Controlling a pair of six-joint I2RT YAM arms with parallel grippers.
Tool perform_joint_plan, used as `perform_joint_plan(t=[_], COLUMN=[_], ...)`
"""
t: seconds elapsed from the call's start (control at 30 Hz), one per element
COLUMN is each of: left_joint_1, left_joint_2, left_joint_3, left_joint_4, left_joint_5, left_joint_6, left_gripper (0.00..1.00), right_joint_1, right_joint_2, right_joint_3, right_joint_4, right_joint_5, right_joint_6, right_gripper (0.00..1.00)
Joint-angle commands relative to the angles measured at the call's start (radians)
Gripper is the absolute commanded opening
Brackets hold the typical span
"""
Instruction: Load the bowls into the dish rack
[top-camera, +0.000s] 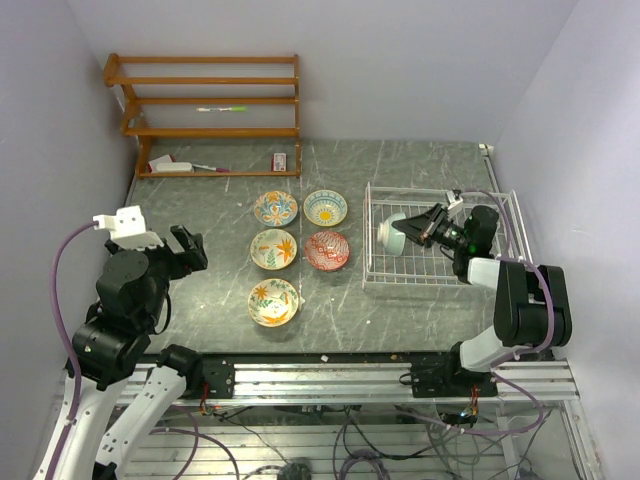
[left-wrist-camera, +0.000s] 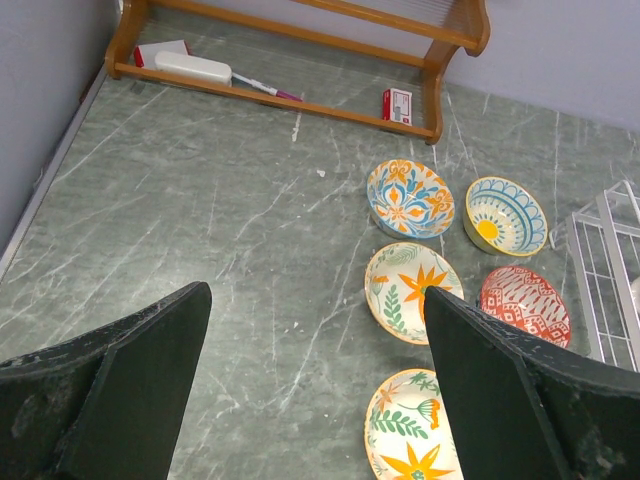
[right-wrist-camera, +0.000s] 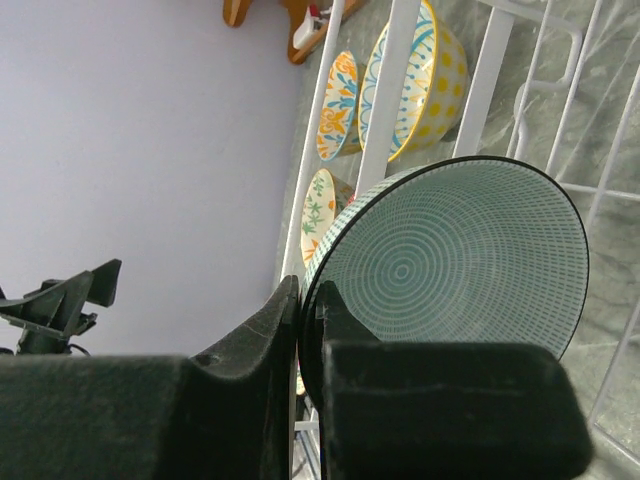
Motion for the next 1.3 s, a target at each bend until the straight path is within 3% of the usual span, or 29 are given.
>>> perform_joint_plan(t=[0.0,0.13,0.3,0.43,0.63,1.0,1.27], left_joint_1=[0.009,0.009,0.009,0.009,0.009,0.008,0.009], left_joint_2=[-0.003,-0.009,-0.013,-0.017,-0.018,-0.023,-0.022], left_joint_3=[-0.004,-0.004,-0.008,-0.007,-0.002,-0.012,-0.007], left_joint_4=[0.031,0.031,0.026,0.024,0.019,0.026,0.021], left_joint_5=[0.01,0.01,0.012,0.01,0.011,0.027,0.03], left_joint_6=[0.015,0.014,0.013,0.014,0.016,0.003,0.005], left_gripper=[0.98,0.98,0.98,0.98,0.98,0.98,0.98], right_joint_1=[-0.017,-0.025,-0.044,-0.06,-0.094,-0.13,-0.141], right_joint_2=[0.016,0.022,0.023,0.041,0.003,-0.184,-0.204], right_joint_3=[-0.005,-0.008,-0.011,-0.028,-0.048,0.026,0.046], right_joint_4=[0.05,0.004,-0.052,-0.004,-0.047,-0.435,-0.508], right_joint_5=[-0.008,0.008,0.029,0.017,0.039,0.214,0.257], right_joint_6=[0.002,-0.026,-0.055,-0.021,-0.04,-0.293,-0.33], right_gripper=[0.06,0.11,0.27,0.34,0.38,0.46,0.47])
